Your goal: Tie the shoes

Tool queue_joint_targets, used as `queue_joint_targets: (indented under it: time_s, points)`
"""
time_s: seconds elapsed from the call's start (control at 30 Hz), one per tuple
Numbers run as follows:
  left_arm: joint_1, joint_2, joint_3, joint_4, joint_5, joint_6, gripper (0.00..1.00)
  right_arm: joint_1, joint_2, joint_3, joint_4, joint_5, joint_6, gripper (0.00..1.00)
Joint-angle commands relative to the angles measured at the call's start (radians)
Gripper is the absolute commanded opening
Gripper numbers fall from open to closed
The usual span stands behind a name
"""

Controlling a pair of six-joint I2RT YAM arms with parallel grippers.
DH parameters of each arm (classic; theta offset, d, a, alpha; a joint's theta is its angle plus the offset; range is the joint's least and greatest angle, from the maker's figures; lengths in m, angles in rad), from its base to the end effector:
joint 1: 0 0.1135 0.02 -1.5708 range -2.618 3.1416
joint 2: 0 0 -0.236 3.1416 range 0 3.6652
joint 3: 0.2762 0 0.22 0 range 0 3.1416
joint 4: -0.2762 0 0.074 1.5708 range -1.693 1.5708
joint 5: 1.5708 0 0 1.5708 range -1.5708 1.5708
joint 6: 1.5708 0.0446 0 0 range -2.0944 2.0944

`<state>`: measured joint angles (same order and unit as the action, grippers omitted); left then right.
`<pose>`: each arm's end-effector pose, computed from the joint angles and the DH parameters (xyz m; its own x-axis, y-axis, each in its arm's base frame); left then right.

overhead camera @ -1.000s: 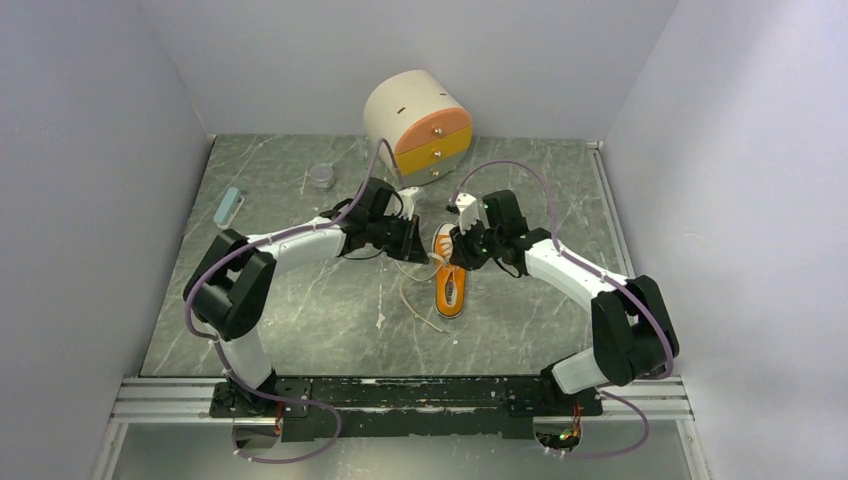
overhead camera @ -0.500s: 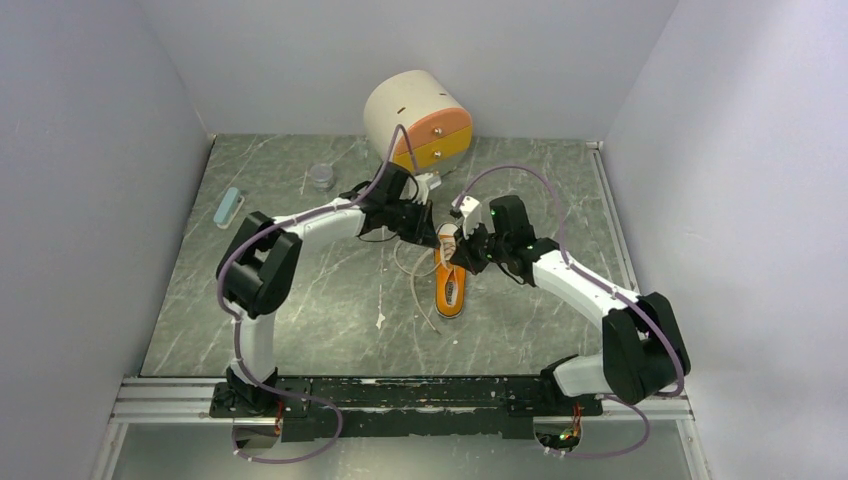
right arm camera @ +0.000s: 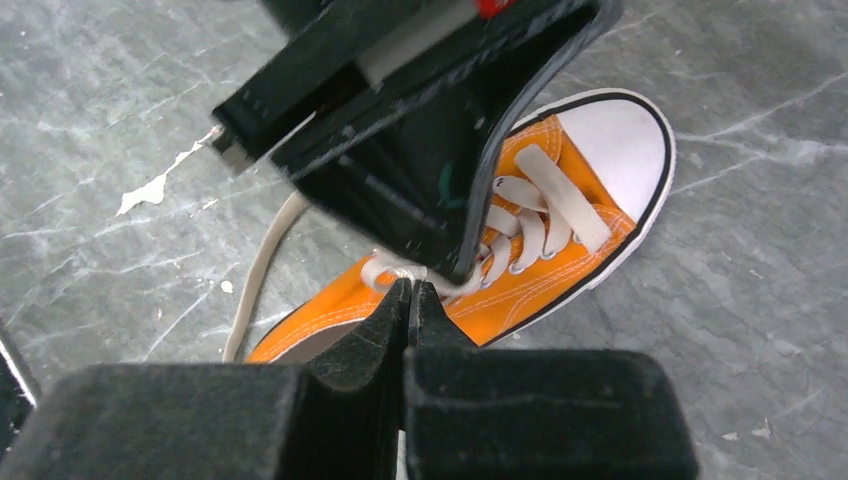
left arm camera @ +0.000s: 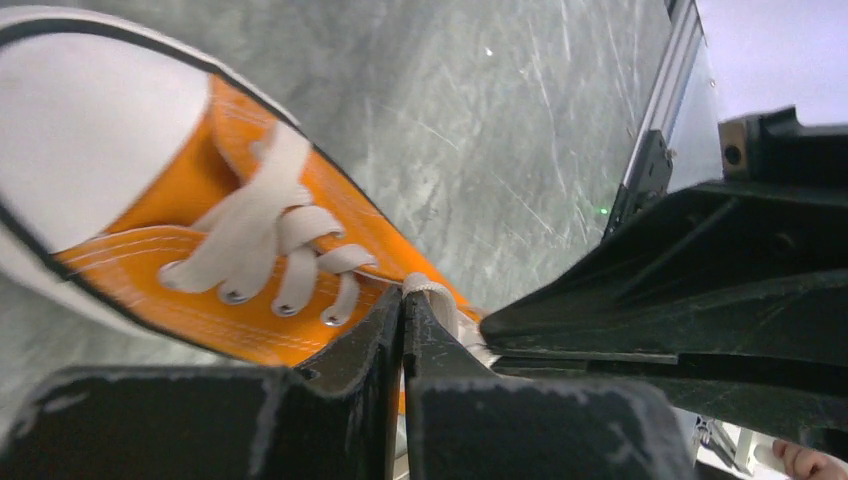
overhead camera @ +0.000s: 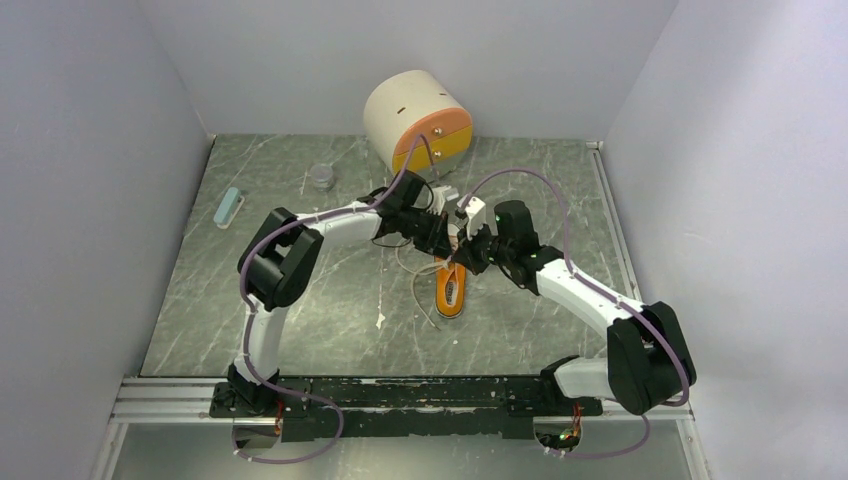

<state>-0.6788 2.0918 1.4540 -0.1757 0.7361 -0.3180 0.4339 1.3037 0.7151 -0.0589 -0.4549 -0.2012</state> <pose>0.3056 -0.2850 0.1626 -0.7950 0.3436 -0.5000 0.6061 0.4155 -0.6782 0.2259 0.1263 0.2047 -0.3972 -0.3819 -0.8345 -0.7910 0.6036 0.1003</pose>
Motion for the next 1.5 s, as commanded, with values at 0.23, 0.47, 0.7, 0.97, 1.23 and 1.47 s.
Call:
queue_joint_targets:
  time_s: [0.23, 0.47, 0.7, 0.97, 1.23, 1.47]
  points:
    - [-0.018, -0.026, -0.093, 0.134, 0.206, 0.010, 0.09, 0.002, -0.035, -0.015, 0.093, 0.101, 0.046, 0.00]
    - [-0.018, -0.016, -0.112, 0.255, 0.316, -0.045, 0.09, 0.003, -0.030, -0.015, 0.064, 0.099, 0.062, 0.00]
    - [-0.025, 0.020, -0.115, 0.321, 0.355, -0.098, 0.09, 0.003, -0.022, -0.001, -0.013, 0.120, 0.237, 0.04]
    - [-0.025, 0.061, -0.111, 0.292, 0.357, -0.078, 0.09, -0.025, 0.005, 0.185, -0.401, 0.188, 0.538, 0.47]
    - [-0.024, 0.072, -0.100, 0.271, 0.360, -0.064, 0.09, -0.288, 0.022, 0.210, -0.565, -0.122, 0.668, 0.45]
    - [-0.023, 0.065, -0.088, 0.240, 0.369, -0.039, 0.09, -0.287, 0.070, 0.103, -0.411, -0.341, 0.719, 0.26]
